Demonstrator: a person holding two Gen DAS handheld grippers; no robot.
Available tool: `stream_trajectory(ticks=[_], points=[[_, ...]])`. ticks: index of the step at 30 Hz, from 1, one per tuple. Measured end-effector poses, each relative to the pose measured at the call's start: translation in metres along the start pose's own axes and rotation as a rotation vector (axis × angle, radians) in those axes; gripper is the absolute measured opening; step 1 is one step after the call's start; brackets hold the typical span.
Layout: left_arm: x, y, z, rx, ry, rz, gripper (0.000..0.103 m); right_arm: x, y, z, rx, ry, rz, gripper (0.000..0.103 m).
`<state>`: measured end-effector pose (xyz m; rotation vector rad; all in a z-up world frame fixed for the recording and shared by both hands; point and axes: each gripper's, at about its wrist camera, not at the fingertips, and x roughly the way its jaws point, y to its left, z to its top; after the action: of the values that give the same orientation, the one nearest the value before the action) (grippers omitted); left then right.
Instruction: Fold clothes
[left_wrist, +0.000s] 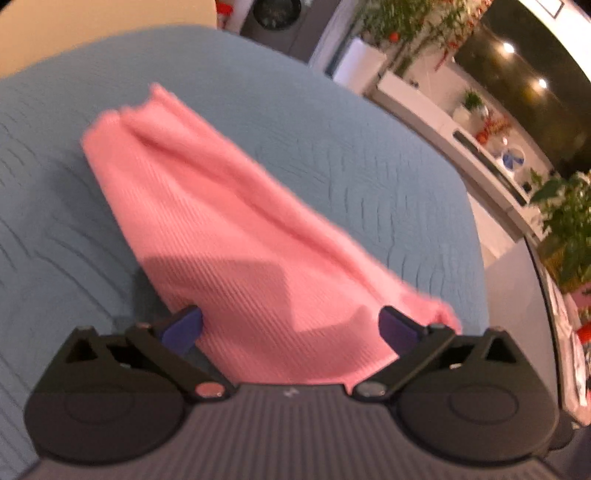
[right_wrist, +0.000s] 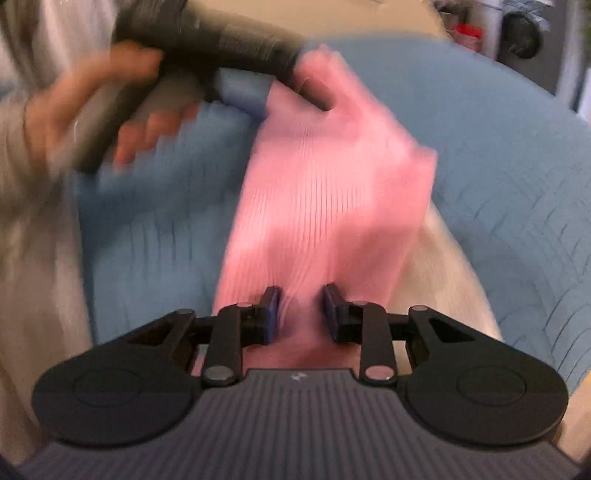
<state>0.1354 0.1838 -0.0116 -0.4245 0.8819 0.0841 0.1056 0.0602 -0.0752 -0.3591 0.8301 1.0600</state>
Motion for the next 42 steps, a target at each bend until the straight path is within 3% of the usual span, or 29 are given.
stream_trajectory(ticks=[3, 7, 11, 14, 17, 21, 25, 30, 32, 36, 37, 41, 42], points=[[0.001, -0.011, -0.006, 0.112, -0.019, 0.047, 0.103, -0.013, -0.006, 0.007, 0.046, -0.062, 0.021, 0.031], [-0.008, -0.013, -0.009, 0.116, -0.019, 0.037, 0.103, -0.026, -0.003, 0.012, -0.002, -0.180, 0.005, 0.031], [-0.014, -0.010, -0.009, 0.117, -0.007, 0.010, 0.103, 0.016, 0.004, -0.001, -0.090, 0.092, 0.089, 0.033], [-0.013, -0.010, -0.012, 0.150, -0.011, 0.035, 0.103, 0.011, 0.001, 0.004, -0.102, 0.050, 0.088, 0.034], [-0.015, -0.014, -0.013, 0.191, -0.030, 0.060, 0.103, -0.010, -0.008, 0.009, -0.081, -0.120, 0.045, 0.032], [-0.016, -0.020, -0.014, 0.207, -0.024, 0.054, 0.103, -0.013, -0.033, 0.028, 0.056, -0.341, -0.204, 0.039], [-0.013, -0.013, -0.012, 0.192, -0.008, 0.044, 0.103, 0.026, -0.070, 0.058, 0.182, -0.288, -0.262, 0.039], [-0.006, -0.015, -0.005, 0.191, -0.003, 0.041, 0.103, 0.071, -0.074, 0.057, 0.231, -0.201, -0.187, 0.035], [-0.003, -0.018, -0.003, 0.196, -0.003, 0.045, 0.103, 0.068, -0.071, 0.060, 0.219, -0.182, -0.172, 0.020], [-0.002, -0.018, -0.003, 0.205, -0.001, 0.042, 0.103, 0.034, -0.069, 0.053, 0.234, -0.189, -0.184, 0.017], [-0.001, -0.018, -0.004, 0.212, -0.002, 0.043, 0.103, 0.032, -0.072, 0.046, 0.252, -0.187, -0.197, 0.018], [0.000, -0.021, -0.005, 0.229, -0.006, 0.058, 0.103, 0.041, -0.083, 0.028, 0.324, -0.194, -0.207, 0.043], [0.000, -0.021, -0.004, 0.225, -0.005, 0.058, 0.103, 0.035, -0.084, 0.030, 0.334, -0.203, -0.210, 0.043]])
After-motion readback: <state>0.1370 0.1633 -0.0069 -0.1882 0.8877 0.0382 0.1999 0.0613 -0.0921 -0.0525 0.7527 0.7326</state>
